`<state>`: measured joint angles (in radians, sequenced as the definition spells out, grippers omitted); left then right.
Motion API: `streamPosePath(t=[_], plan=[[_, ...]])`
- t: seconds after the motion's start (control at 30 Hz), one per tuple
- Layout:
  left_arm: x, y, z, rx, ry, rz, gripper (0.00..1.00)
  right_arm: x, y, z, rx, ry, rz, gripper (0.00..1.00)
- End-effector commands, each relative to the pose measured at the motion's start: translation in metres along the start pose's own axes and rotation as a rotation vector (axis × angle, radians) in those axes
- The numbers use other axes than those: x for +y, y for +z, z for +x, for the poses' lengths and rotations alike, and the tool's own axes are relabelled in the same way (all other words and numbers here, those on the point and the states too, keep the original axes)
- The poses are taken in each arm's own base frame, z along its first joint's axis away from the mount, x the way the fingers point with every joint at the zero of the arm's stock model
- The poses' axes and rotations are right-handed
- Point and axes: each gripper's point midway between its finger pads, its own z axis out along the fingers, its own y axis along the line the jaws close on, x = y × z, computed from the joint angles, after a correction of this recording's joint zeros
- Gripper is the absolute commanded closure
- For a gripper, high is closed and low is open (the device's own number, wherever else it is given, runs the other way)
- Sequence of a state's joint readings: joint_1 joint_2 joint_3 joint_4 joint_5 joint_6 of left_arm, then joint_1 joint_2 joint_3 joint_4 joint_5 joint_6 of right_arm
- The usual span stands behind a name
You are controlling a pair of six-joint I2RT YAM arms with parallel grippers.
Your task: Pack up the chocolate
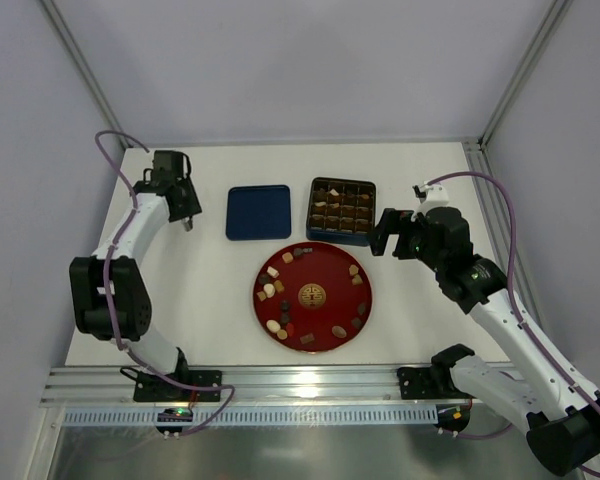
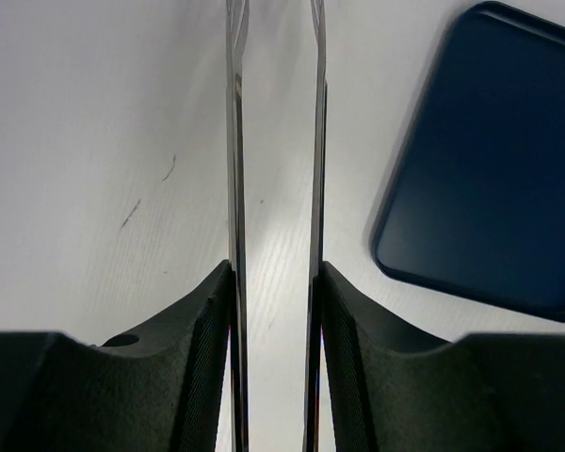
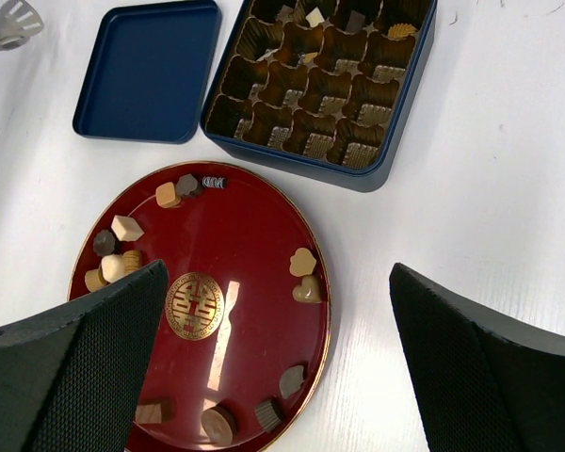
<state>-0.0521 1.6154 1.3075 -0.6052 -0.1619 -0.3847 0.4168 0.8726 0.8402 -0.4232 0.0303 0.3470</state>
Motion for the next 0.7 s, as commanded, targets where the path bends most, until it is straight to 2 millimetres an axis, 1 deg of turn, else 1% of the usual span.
streamPosePath(t=[0.0,0.07,0.1,0.17,0.23,0.37,0.43,0.53,0.67], plan=[[0.007,0.030,-0.007,-0.017,-0.053,0.015,0.60,0.008,-0.004,-0.015,-0.057,0.011,-0.036,0.00],[0.024,0.042,-0.005,0.008,-0.106,0.001,0.59,0.008,-0.003,-0.014,-0.056,0.013,-0.034,0.00],[0.024,0.051,0.001,0.030,-0.109,0.005,0.59,0.008,-0.002,-0.013,-0.054,0.018,-0.035,0.00],[0.027,0.060,0.012,0.064,-0.107,-0.004,0.55,0.008,-0.001,-0.013,-0.056,0.022,-0.038,0.00],[0.029,0.067,0.021,0.090,-0.102,-0.014,0.55,0.008,0.000,-0.011,-0.057,0.030,-0.040,0.00],[0.033,0.076,0.030,0.120,-0.101,-0.032,0.53,0.007,0.001,-0.010,-0.054,0.033,-0.037,0.00],[0.035,0.080,0.038,0.140,-0.103,-0.045,0.51,0.008,0.001,-0.009,-0.053,0.032,-0.040,0.00],[0.041,0.085,0.046,0.156,-0.100,-0.073,0.46,0.008,0.000,-0.008,-0.055,0.035,-0.041,0.00],[0.046,0.092,0.059,0.195,-0.097,-0.102,0.42,0.007,0.000,-0.007,-0.056,0.041,-0.040,0.00]])
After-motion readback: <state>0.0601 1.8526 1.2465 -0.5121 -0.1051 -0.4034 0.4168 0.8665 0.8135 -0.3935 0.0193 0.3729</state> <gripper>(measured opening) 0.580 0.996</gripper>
